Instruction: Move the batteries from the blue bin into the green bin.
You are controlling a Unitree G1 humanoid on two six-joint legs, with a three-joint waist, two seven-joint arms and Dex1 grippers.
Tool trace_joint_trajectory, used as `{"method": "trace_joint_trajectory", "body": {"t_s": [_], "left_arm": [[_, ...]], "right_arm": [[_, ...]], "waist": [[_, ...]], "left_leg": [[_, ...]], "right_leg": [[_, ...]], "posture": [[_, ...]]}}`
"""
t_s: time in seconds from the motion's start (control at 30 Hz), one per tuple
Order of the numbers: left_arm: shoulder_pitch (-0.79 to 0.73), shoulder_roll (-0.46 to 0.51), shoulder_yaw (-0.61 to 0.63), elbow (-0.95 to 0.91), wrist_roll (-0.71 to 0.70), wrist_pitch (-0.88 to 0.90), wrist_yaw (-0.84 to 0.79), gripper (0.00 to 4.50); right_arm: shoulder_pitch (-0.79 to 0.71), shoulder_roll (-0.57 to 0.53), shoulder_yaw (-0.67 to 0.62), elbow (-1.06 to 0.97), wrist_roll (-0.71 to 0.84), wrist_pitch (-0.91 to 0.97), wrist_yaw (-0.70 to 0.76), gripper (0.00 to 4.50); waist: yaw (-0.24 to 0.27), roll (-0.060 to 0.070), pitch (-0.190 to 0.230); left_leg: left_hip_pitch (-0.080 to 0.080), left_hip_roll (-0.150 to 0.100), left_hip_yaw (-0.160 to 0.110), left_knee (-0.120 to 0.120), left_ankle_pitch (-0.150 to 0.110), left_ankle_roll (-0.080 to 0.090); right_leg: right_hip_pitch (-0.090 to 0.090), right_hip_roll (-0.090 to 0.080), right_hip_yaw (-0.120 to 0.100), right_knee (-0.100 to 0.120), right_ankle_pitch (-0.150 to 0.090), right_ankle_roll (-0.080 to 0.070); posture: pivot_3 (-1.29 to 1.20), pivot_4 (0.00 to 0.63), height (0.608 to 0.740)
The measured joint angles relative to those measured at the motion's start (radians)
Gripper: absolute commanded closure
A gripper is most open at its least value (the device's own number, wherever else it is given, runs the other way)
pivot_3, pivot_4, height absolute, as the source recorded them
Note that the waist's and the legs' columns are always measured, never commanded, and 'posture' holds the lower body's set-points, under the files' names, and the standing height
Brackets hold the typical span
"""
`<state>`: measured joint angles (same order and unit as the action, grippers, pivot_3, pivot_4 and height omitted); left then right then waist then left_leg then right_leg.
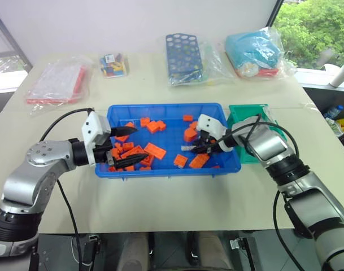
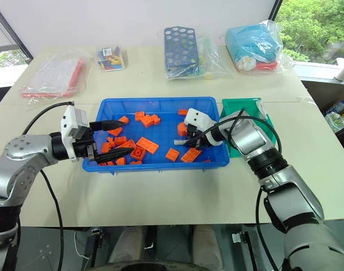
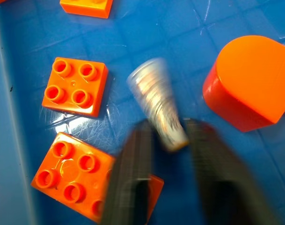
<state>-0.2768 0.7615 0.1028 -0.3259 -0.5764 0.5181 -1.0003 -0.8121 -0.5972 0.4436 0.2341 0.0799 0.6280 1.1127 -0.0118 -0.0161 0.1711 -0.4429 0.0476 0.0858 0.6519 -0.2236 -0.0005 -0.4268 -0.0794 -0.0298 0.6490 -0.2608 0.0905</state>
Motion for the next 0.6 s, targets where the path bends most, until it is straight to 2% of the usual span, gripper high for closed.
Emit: {"method": "trace_joint_trajectory", "body": {"t_s": [0.23, 0.37, 0.5, 0.6], "left_arm": [[-0.009, 0.0, -0.002, 0.01, 0.001, -0.008, -0.004, 0.0], [-0.01, 0.0, -0.002, 0.013, 0.0, -0.011, -0.012, 0.0], [-0.01, 0.003, -0.001, 0.035, 0.001, -0.028, -0.03, 0.0], [-0.012, 0.007, -0.001, 0.056, 0.001, -0.032, -0.042, 0.0]], "right_arm": [[0.001, 0.035, -0.017, -0.02, 0.005, 0.046, -0.028, 4.46], [-0.003, 0.008, -0.144, -0.136, 0.078, 0.183, -0.055, 4.46], [-0.057, -0.141, -0.361, -0.231, 0.15, 0.33, -0.095, 4.46], [-0.011, -0.257, -0.454, -0.259, 0.156, 0.357, -0.12, 4.46]], "waist": [[-0.001, 0.0, 0.0], [0.004, 0.0, 0.0], [0.015, 0.0, 0.0], [0.019, -0.001, 0.0]], "left_leg": [[0.0, 0.0, 0.0, 0.0, 0.0, 0.0], [-0.001, 0.0, 0.0, 0.0, 0.0, 0.0], [0.0, 0.0, 0.0, 0.0, 0.0, 0.0], [0.0, 0.0, 0.0, 0.0, 0.0, 0.0]], "right_leg": [[0.0, 0.0, 0.0, 0.0, 0.0, 0.0], [0.0, -0.001, 0.0, 0.0, 0.0, 0.0], [0.0, -0.001, 0.0, -0.001, 0.0, 0.0], [0.0, -0.001, 0.0, -0.001, 0.0, -0.001]], "posture": [[0.0, 0.15, 0.737], [0.0, 0.15, 0.737], [0.0, 0.15, 0.737], [0.0, 0.15, 0.737]]}}
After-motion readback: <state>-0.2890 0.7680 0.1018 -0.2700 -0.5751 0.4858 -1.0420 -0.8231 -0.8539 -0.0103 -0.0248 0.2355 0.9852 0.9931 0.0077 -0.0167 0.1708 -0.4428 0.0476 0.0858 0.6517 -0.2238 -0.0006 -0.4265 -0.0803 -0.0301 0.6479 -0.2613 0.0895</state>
